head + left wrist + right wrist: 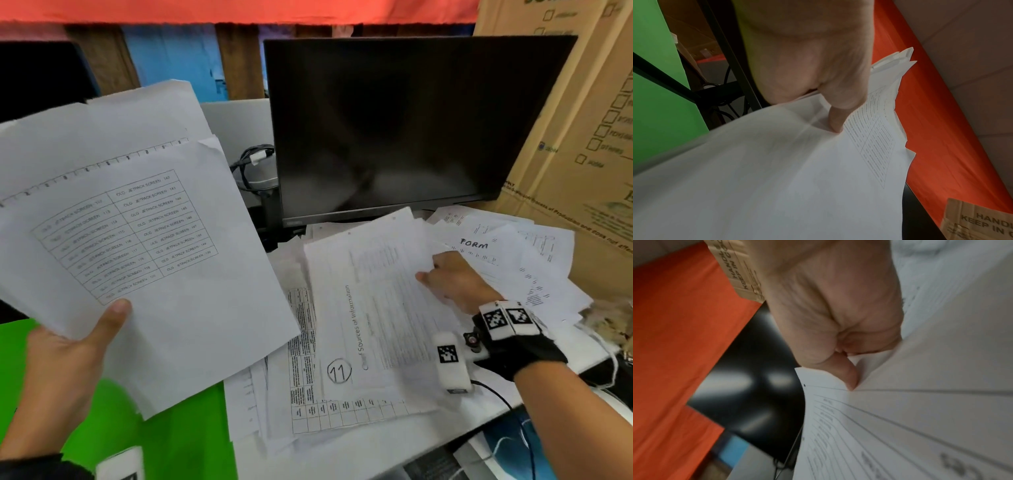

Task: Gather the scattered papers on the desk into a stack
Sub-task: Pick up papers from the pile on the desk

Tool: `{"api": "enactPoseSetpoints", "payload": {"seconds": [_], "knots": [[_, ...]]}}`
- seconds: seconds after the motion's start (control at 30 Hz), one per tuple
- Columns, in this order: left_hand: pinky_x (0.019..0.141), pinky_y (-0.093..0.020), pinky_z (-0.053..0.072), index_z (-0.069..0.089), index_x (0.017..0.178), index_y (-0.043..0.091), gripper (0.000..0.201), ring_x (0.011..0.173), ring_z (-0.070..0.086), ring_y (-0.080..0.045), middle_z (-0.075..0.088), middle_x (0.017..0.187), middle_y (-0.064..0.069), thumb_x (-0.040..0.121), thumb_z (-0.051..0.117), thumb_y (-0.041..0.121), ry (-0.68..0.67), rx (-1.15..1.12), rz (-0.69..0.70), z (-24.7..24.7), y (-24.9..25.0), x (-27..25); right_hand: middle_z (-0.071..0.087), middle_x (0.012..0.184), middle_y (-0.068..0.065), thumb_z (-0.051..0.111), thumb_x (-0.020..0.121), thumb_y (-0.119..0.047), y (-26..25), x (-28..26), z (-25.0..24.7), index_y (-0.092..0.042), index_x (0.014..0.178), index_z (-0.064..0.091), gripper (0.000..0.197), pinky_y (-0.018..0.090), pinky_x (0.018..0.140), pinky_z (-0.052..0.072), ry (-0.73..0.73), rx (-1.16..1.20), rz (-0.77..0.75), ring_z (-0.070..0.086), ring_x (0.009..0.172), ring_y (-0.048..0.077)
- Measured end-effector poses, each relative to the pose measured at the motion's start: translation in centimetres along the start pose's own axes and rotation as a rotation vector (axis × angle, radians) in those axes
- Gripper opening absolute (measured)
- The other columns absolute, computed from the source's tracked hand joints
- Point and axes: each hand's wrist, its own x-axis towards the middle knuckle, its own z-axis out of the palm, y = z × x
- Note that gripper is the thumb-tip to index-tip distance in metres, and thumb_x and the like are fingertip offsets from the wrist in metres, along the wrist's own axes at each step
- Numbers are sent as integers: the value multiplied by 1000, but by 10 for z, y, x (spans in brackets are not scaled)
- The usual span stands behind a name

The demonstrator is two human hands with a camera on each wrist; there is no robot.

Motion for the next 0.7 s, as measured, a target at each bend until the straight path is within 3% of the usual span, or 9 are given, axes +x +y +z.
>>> {"api": "enactPoseSetpoints", "payload": {"seconds": [0.03,0.1,0.17,0.3,0.4,0.53,0.6,0.63,0.7], "knots": [[102,-41,48,66,121,30,64,112,66,-14,73,113,6,68,78,64,-34,-18,-69,-16,-24,13,59,81,10,63,89,-14,-6,-6,4,-4,84,57,13,26,58,41,-60,25,9,53,68,22],[105,-48,42,61,129,19,73,119,62,-18,69,124,0,75,71,67,-42,7,-138,-35,-58,31,58,93,11,63,88,-15,-15,-14,16,-5,108,51,25,27,59,41,-208,52,50,54,75,21],[99,-41,48,62,127,19,68,114,65,-14,70,121,2,77,70,65,-45,20,-159,-29,-48,28,57,100,10,57,89,-12,-19,-23,35,-3,120,46,35,26,61,43,-293,-32,69,56,81,21],[88,-23,51,67,113,22,84,107,66,-6,72,110,8,53,75,80,-39,38,-231,-23,-46,18,37,136,16,46,92,-15,-22,-31,69,-8,139,37,49,37,103,38,-193,-395,-2,36,127,32],[77,-4,47,71,95,40,36,88,58,23,69,91,36,61,76,51,-69,-13,-110,2,-1,-1,35,137,16,48,92,-18,-30,-36,82,-12,137,41,46,44,104,36,-172,-490,-12,31,129,33],[72,-2,47,70,88,33,17,87,60,23,60,73,46,72,74,31,-162,-80,0,25,26,-25,47,125,17,52,89,-8,-37,-36,93,-5,127,49,38,39,96,47,-138,-413,-98,49,115,32],[67,6,42,70,76,57,54,74,55,29,56,69,50,87,62,5,-148,-41,72,32,29,-29,56,108,16,53,86,-3,-37,-36,95,-4,104,55,18,35,84,54,-116,-317,-123,59,94,28],[65,7,41,71,75,56,59,72,56,28,57,68,49,89,60,-1,-186,-28,50,33,30,-32,57,98,15,52,85,0,-37,-36,95,-6,88,53,7,32,75,54,-91,-289,-138,59,83,26],[66,2,46,72,82,29,31,80,63,17,64,72,41,88,63,0,-192,-27,92,26,15,-23,56,89,12,49,82,5,-37,-37,92,-8,78,49,14,28,65,50,-30,-277,-176,55,74,24]]}}
